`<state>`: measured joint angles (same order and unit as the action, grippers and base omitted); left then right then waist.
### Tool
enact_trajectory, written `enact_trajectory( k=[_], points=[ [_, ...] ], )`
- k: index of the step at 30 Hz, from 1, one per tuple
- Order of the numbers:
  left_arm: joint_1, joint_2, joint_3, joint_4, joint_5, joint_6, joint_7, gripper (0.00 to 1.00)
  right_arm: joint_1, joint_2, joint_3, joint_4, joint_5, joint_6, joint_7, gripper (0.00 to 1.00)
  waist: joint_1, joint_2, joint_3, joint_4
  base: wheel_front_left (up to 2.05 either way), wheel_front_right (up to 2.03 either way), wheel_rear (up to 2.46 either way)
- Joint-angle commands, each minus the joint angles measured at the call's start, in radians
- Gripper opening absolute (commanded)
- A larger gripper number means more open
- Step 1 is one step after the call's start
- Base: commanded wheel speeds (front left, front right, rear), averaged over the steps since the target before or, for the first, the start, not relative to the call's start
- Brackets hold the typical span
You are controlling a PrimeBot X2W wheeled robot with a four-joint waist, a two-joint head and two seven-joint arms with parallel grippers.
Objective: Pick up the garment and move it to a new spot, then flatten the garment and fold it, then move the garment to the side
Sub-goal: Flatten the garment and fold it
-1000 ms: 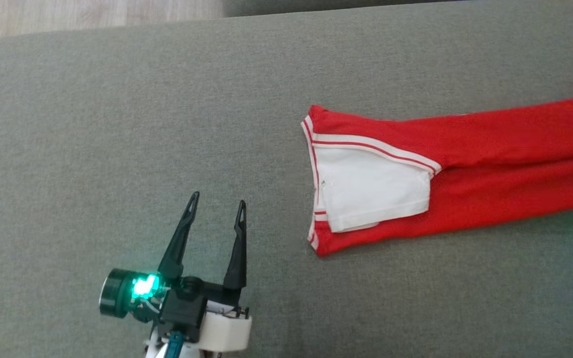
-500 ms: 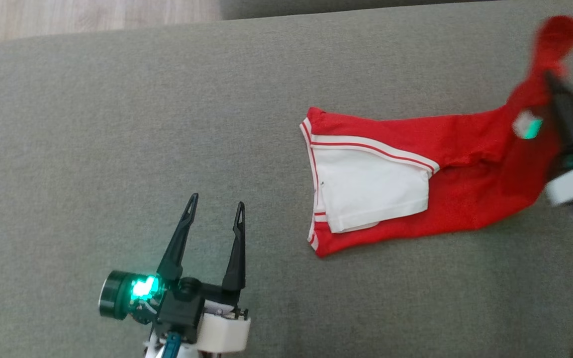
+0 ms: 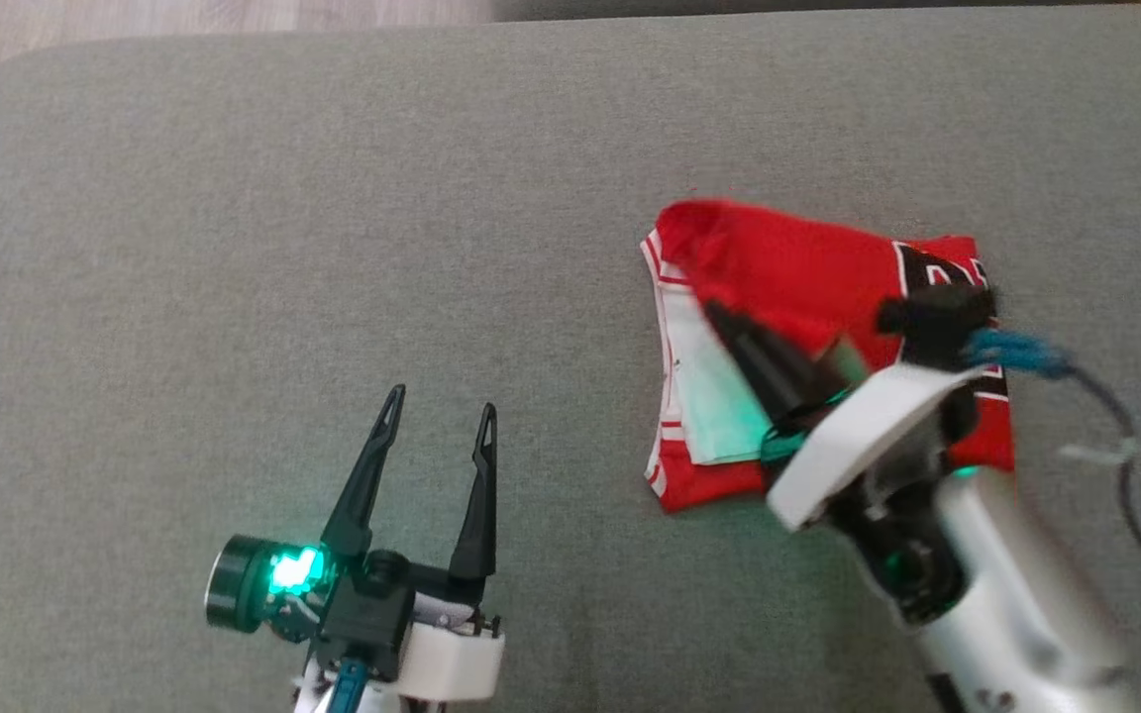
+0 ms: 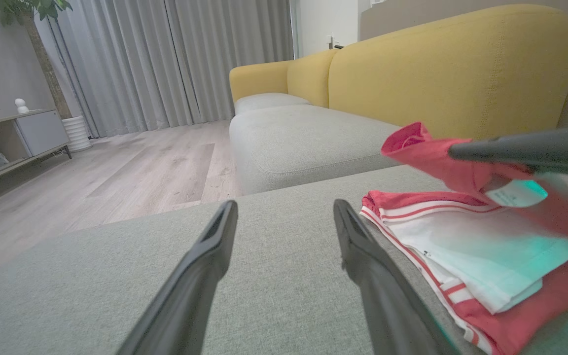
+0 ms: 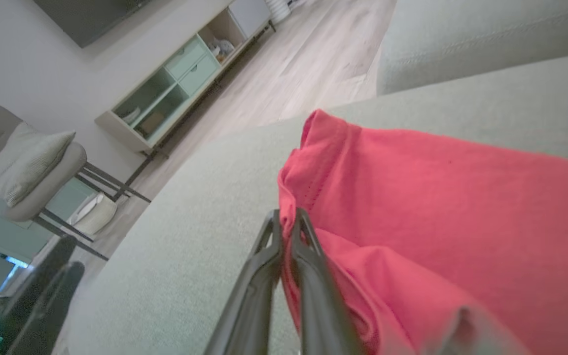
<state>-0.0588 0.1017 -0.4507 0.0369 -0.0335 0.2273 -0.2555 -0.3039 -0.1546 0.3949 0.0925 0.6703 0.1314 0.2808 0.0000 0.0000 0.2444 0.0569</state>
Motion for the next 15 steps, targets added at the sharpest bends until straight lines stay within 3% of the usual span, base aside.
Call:
enact_trajectory(
  k=[1,2,3,4,8,15],
  points=[
    [-0.031,-0.011,0.035,-0.025,0.008,-0.001,-0.006,1.0,-0.038,0.022,0.038,-0.009,-0.016,-0.001,-0.015,0.02,0.0,0.0,0.002,0.007,0.0,0.0,0.0],
    [-0.032,-0.012,0.034,-0.025,0.009,-0.002,-0.006,1.0,-0.041,0.03,0.059,0.014,-0.023,-0.001,-0.023,0.4,0.0,0.0,0.002,0.011,0.0,0.0,0.0],
    [-0.032,-0.014,0.033,-0.024,0.008,-0.003,-0.006,1.0,-0.043,0.039,0.076,0.035,-0.028,-0.001,-0.033,0.9,0.0,0.0,0.002,0.014,0.0,0.0,0.0],
    [-0.033,-0.015,0.033,-0.022,0.008,-0.004,-0.006,1.0,-0.046,0.044,0.096,0.053,-0.032,-0.001,-0.041,1.0,0.0,0.0,0.001,0.017,0.0,0.0,0.0],
    [-0.026,-0.019,0.036,-0.019,0.006,-0.003,-0.006,1.0,-0.048,0.048,0.114,0.089,-0.035,-0.001,-0.086,1.0,0.0,0.0,-0.013,0.024,0.0,0.0,0.0],
    [0.0,-0.014,0.045,-0.014,0.002,-0.015,-0.006,1.0,-0.006,-0.004,0.006,0.065,-0.083,-0.001,-0.205,1.0,0.0,0.0,-0.067,0.019,0.0,0.0,0.0]
  ],
)
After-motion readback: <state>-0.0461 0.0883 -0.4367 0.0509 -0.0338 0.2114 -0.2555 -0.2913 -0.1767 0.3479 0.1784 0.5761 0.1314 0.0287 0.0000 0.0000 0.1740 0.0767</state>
